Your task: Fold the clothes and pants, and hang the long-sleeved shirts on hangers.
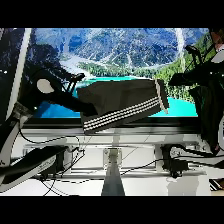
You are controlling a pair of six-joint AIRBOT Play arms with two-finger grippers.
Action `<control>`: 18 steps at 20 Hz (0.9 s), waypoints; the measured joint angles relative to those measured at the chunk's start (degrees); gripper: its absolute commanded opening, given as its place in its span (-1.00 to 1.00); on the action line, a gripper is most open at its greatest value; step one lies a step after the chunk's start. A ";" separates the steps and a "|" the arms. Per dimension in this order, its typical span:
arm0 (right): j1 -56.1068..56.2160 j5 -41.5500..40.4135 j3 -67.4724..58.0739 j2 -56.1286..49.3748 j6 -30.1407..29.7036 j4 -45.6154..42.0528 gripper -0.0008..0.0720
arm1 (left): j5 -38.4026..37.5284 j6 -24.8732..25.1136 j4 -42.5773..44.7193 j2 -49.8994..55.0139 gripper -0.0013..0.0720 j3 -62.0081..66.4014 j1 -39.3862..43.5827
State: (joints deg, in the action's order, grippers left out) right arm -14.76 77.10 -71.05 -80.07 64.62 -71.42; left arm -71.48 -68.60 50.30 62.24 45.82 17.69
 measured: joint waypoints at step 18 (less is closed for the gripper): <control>3.32 2.97 -2.95 -21.94 0.48 13.79 0.52 | 12.61 0.00 0.22 0.00 0.96 -0.81 1.49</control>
State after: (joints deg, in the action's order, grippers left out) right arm -11.44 80.07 -74.00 -102.02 65.10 -57.63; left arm -58.87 -68.60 50.52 62.24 45.01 19.18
